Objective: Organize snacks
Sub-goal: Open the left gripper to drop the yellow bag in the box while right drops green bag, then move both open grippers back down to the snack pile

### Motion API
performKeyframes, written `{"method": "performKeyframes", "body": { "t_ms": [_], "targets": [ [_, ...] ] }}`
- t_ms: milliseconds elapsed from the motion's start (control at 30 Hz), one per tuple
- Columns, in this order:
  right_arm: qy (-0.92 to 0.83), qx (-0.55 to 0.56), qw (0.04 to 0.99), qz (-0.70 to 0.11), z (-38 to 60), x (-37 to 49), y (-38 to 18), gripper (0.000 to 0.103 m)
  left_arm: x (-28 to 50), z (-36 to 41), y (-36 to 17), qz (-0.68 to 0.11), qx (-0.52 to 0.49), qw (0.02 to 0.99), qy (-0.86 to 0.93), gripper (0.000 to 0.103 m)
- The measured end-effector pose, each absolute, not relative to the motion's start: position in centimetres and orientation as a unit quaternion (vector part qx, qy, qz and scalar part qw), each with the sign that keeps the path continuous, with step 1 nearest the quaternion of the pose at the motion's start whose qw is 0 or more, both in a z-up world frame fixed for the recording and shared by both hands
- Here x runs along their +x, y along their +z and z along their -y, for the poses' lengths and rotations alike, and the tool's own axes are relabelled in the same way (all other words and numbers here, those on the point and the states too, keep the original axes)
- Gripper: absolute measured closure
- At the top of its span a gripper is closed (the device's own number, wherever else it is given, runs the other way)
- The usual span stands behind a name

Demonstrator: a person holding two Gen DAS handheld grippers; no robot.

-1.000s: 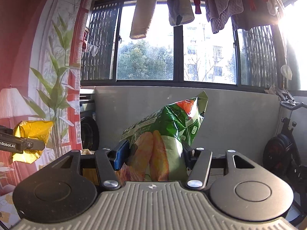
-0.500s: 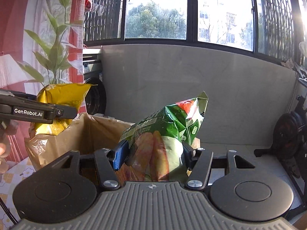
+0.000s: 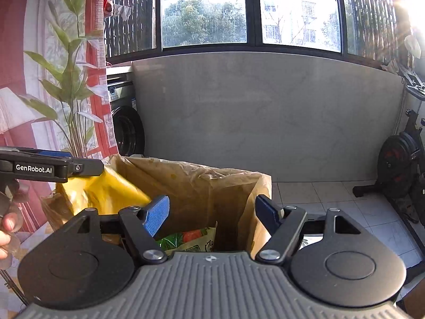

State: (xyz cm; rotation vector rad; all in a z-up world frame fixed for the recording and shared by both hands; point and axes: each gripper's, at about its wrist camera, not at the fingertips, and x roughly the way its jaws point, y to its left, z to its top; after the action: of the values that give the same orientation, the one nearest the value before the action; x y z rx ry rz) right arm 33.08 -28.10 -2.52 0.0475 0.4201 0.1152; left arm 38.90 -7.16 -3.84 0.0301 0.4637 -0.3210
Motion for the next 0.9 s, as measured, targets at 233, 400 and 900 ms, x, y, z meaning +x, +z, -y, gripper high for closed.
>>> {"method": "performKeyframes", "body": {
  "t_ms": [233,400,900],
  "targets": [
    [0.057,0.043,0.976,-0.207,28.1,30.4,-2.4,0.029,37.1,6.0,-3.0,-0.225,0.001,0.964,-0.141,0.013],
    [0.059,0.056,0.976,-0.202,28.4,28.3,-2.4,0.029,35.1,3.8,-2.3,-0.213,-0.001,0.969,-0.125,0.013],
    [0.058,0.089,0.967,-0.233,29.4,22.9,-8.7,0.029,27.3,-2.7,-8.2,-0.229,0.007,0.971,-0.066,0.017]
  ]
}}
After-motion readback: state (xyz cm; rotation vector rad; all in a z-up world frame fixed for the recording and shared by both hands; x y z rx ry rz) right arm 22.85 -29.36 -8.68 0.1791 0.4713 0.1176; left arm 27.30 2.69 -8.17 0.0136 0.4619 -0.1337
